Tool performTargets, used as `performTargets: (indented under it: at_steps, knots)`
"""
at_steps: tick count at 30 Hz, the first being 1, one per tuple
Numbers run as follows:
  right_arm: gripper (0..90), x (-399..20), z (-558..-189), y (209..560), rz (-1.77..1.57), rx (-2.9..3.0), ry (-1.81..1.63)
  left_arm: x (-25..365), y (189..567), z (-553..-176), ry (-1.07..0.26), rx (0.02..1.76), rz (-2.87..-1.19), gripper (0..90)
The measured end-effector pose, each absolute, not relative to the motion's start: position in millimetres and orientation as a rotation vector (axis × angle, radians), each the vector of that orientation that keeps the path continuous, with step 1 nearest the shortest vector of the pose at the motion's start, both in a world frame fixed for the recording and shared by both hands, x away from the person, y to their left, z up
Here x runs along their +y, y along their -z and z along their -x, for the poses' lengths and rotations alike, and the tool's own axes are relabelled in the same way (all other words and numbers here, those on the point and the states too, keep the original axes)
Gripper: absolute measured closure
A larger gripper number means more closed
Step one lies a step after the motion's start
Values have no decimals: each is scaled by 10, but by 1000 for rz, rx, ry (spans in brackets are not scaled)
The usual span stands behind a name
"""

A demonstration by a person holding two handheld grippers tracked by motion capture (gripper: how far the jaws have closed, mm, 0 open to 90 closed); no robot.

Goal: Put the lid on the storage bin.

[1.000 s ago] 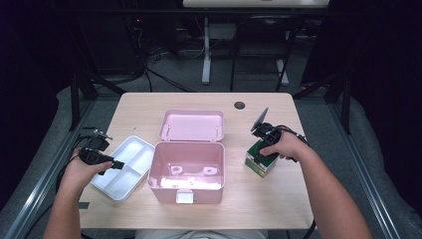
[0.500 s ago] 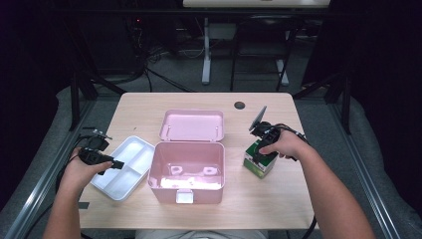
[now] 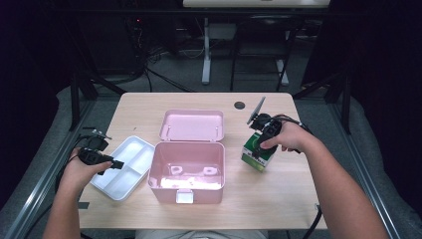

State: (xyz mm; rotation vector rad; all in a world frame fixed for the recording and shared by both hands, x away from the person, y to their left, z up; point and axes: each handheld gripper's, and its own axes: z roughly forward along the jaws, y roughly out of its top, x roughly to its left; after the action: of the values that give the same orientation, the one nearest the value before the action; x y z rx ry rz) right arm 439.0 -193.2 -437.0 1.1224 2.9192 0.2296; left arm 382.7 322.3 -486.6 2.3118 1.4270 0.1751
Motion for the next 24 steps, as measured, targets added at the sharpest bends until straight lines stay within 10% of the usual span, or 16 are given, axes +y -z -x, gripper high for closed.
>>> performTargets:
  at_steps: [24]
  knots:
    - [157,-1636,-4116,3802,-423,3056,-205,3228,4879,-3833,-168,1422,-2312,456]
